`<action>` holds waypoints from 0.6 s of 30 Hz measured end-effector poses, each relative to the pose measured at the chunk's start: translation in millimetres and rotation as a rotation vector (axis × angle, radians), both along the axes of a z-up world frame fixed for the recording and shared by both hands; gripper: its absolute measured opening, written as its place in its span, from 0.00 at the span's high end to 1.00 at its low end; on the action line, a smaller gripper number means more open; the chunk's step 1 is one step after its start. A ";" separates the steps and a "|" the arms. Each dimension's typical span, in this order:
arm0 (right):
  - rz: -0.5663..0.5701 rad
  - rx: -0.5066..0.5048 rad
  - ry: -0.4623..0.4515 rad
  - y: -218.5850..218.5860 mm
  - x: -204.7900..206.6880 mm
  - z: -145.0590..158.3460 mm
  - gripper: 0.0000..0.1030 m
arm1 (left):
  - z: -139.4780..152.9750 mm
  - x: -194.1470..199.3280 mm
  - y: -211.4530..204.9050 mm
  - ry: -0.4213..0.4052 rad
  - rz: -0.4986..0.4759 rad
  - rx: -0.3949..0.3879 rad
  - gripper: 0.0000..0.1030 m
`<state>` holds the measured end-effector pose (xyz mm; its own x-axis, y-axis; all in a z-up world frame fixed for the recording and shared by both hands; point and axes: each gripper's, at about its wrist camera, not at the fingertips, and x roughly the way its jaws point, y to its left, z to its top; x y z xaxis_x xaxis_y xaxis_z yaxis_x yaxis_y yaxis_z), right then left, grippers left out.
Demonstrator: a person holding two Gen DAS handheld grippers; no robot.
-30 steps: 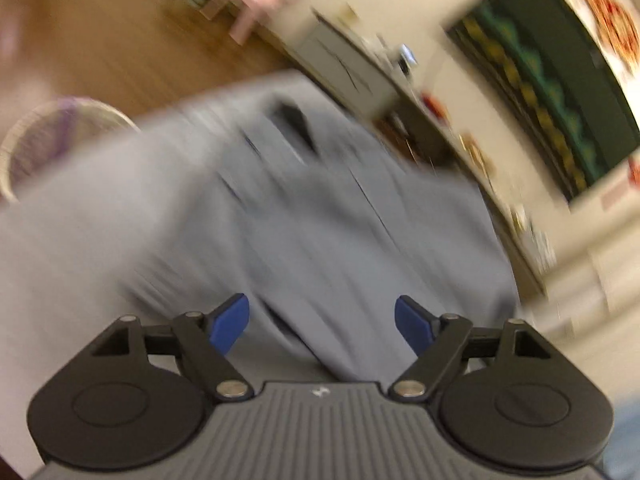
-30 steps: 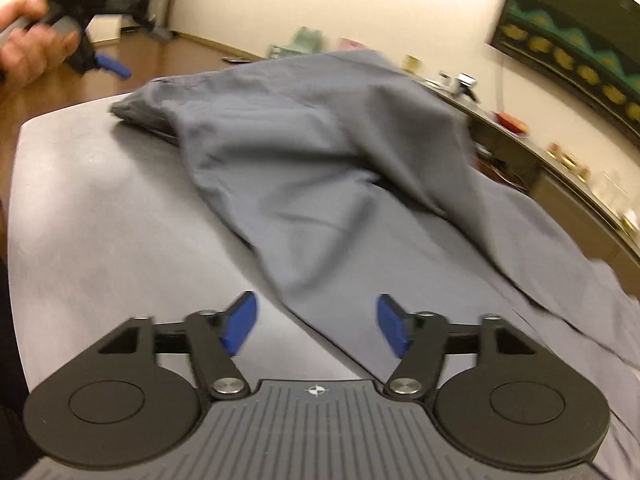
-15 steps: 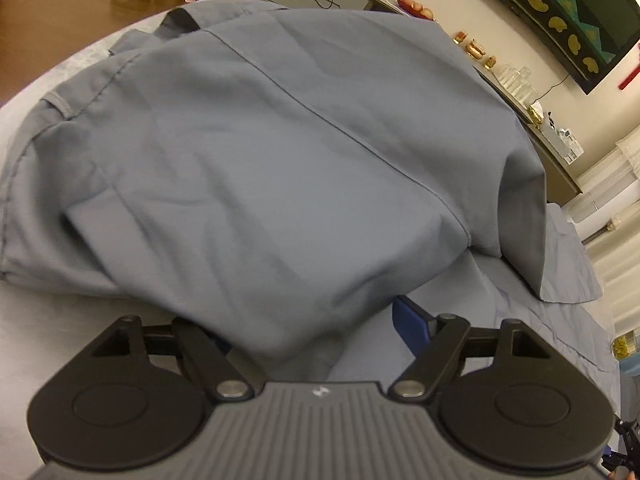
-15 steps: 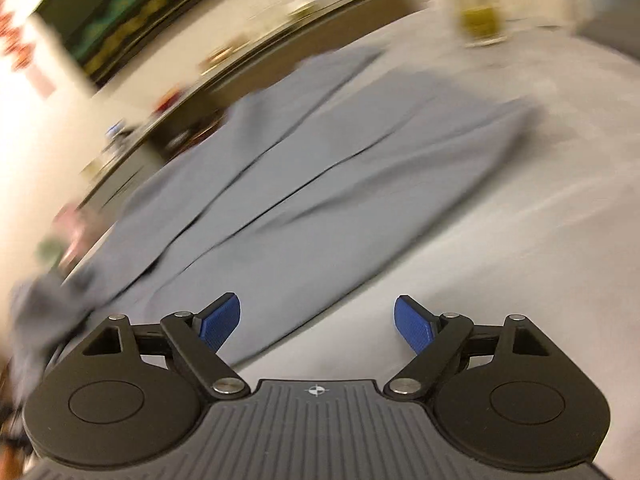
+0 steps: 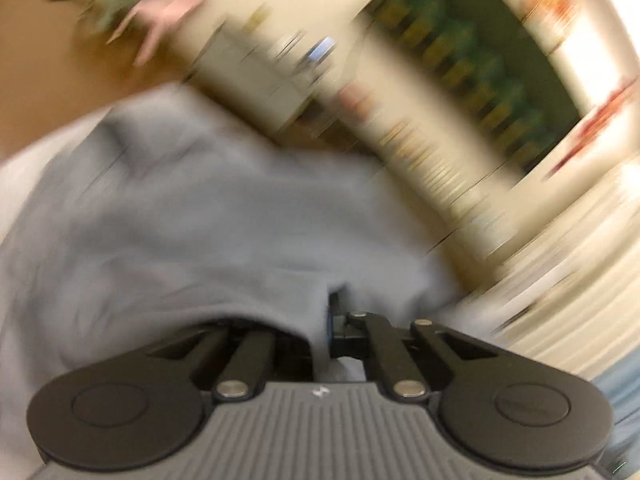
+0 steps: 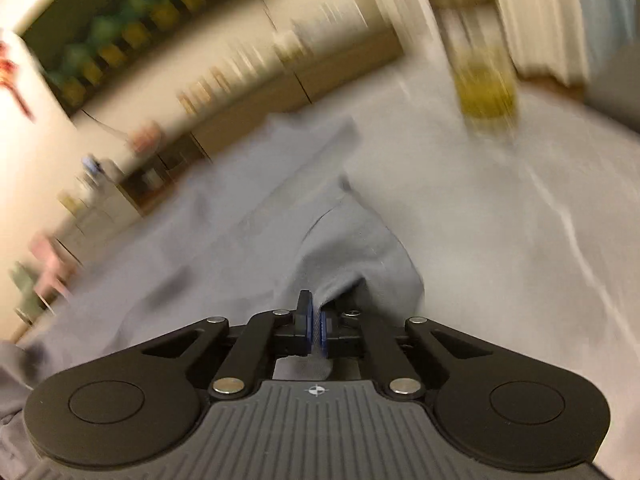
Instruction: Fold clothes
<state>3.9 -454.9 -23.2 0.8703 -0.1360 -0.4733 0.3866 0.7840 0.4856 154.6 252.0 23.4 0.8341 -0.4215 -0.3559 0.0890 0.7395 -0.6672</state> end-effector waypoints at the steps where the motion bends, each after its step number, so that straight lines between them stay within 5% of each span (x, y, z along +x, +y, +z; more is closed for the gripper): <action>1: -0.003 -0.014 -0.062 3.3 -14.0 12.1 0.99 | 14.0 -3.4 7.8 -0.092 -0.003 -0.051 0.98; 4: -0.010 -0.057 -0.238 13.8 -58.9 47.4 0.99 | 14.9 -43.0 8.1 -0.117 -0.061 -0.072 0.98; 7: -0.002 -0.030 -0.035 6.8 -76.4 27.1 0.99 | 1.6 -86.8 2.1 -0.051 -0.118 -0.039 0.98; 8: -0.034 0.037 0.055 -3.6 -82.4 6.1 0.99 | -11.6 -95.4 -1.2 0.034 -0.107 0.018 0.98; 11: -0.137 0.326 0.089 -36.9 -97.9 -34.3 0.98 | -45.1 -116.7 -2.7 0.235 -0.073 0.119 0.93; 12: -0.167 0.388 0.079 -44.4 -102.4 -41.5 0.98 | -52.2 -123.3 1.4 0.280 -0.054 0.119 0.83; 15: -0.271 0.324 0.089 -40.7 -105.9 -35.2 0.94 | -67.9 -141.9 16.0 0.397 -0.004 0.083 0.46; 17: -0.367 0.196 0.096 -28.2 -107.6 -22.9 0.63 | -64.9 -156.8 25.6 0.394 0.027 0.053 0.42; 18: -0.427 0.113 0.097 -23.4 -110.2 -16.4 0.31 | -61.4 -162.3 31.2 0.385 0.055 0.051 0.40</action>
<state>-106.3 -478.3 -39.6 0.6985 -0.4159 -0.5824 0.7118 0.4884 0.5048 -7.8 283.2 -38.0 0.6563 -0.3533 -0.6667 -0.2020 0.7690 -0.6064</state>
